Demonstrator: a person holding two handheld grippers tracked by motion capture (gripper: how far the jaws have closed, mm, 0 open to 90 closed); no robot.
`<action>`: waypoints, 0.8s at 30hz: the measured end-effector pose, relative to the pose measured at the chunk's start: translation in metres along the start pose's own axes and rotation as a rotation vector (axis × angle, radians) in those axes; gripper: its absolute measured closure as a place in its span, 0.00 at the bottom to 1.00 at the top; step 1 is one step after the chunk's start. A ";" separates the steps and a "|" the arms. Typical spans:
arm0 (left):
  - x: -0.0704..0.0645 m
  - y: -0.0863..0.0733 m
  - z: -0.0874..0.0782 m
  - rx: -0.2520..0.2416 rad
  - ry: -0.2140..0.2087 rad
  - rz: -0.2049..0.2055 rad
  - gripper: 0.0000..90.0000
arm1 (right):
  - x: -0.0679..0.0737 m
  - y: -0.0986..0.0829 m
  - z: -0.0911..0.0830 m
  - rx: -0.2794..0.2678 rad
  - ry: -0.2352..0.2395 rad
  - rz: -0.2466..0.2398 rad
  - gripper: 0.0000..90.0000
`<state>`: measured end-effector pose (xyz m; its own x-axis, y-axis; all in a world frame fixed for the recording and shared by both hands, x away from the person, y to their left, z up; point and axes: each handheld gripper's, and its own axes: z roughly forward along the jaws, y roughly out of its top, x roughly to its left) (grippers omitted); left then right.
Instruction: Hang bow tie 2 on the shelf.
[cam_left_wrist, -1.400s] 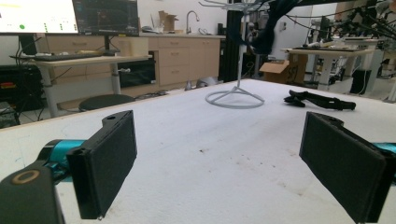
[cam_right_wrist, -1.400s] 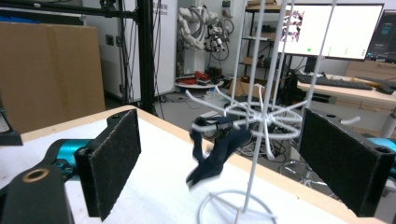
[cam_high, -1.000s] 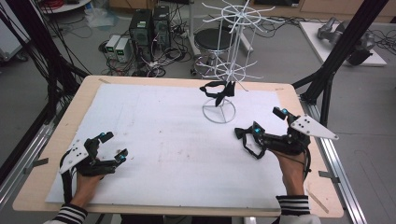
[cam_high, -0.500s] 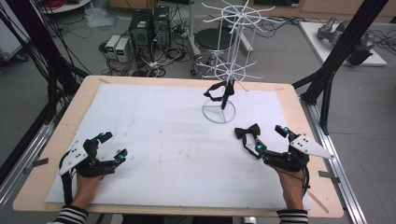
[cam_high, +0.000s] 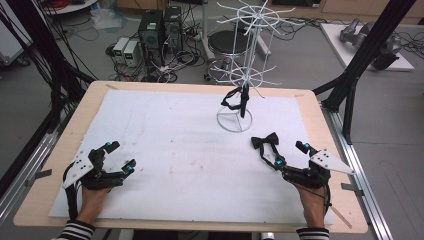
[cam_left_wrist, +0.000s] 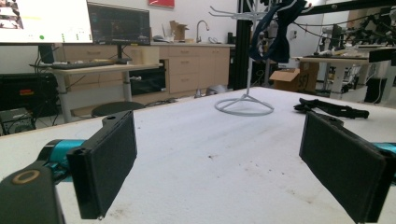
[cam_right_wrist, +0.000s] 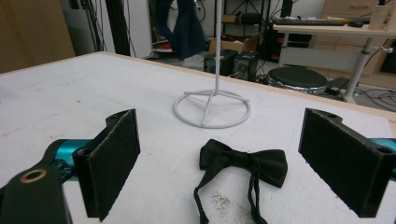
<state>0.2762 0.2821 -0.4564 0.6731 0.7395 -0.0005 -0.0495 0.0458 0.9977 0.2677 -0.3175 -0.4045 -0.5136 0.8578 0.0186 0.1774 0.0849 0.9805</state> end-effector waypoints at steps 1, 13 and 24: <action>0.000 0.000 0.000 0.000 0.000 0.001 0.13 | -0.001 0.000 0.000 0.000 0.000 -0.005 0.13; 0.000 0.000 0.000 -0.003 0.006 -0.004 0.13 | -0.004 0.006 0.001 0.003 0.002 -0.009 0.13; -0.001 0.000 -0.001 -0.010 0.007 -0.002 0.13 | -0.018 0.024 0.004 0.053 0.011 -0.060 0.13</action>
<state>0.2751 0.2821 -0.4568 0.6681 0.7440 -0.0033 -0.0553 0.0541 0.9970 0.2846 -0.3286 -0.3817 -0.5335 0.8449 -0.0379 0.1900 0.1634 0.9681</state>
